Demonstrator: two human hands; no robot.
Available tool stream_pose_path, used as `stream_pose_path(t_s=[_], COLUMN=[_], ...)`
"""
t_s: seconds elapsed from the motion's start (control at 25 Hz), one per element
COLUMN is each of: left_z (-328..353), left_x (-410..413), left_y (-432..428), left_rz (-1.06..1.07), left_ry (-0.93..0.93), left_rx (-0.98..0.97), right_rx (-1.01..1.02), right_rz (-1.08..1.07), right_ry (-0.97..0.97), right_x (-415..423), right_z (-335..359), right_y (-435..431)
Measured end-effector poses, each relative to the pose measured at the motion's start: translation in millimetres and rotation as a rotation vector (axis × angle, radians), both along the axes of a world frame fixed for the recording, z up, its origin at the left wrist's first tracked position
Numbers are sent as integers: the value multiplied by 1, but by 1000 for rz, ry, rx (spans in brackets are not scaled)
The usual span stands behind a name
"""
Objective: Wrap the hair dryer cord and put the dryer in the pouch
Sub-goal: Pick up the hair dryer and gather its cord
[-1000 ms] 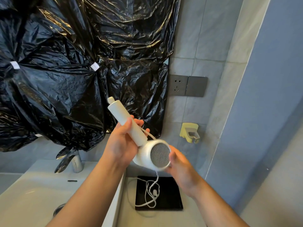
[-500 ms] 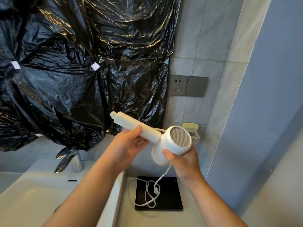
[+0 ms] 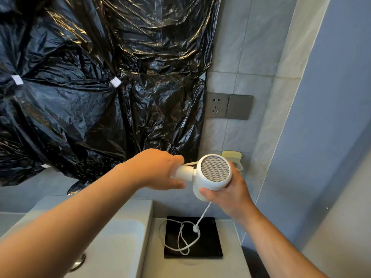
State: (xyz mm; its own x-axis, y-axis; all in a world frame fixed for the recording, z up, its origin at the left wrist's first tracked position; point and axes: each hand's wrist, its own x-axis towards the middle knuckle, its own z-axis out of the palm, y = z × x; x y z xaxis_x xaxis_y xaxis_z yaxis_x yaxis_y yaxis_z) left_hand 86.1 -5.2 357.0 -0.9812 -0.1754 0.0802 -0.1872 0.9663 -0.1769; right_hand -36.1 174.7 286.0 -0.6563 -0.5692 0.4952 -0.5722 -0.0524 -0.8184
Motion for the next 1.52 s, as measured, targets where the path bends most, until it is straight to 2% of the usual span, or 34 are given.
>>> stream_pose_path(t_s=[0.16,0.44,0.52,0.68,0.72,0.92,1.04,1.16,1.36,1.52], left_z=[-3,-6,-7,-12,-14,-29,-39,-42,-39,-33], left_x=[-4,0,1,5,6,7,8,5,0,-2], left_y=[-7,-7,-10,-19,-20,-25,-30,-31,-34,-36], left_rz=[14,10,19,22,10,-17,39,79,210,274], left_ry=[-45,19,32,25,25,21,27,92,124,171], left_rx=[223,71,32,-55,-87,-219,-223,-233,-156,-14], right_rx=[38,121,145,214,234,313,322,230,133,95], right_rz=[-13,-34,0,267,270,44,23,25,15,92], right_ry=[79,190,122,-195,-242,-167,-184,-266,-239,-325], right_x=[-1,-9,-11,-21,-25,-38,-31,-12,20,33], right_z=[-2,1,-2,-2,1,29,38,35,31,19], right_y=[0,-1,-2,2,2,-1,-6,-10,-17,-19])
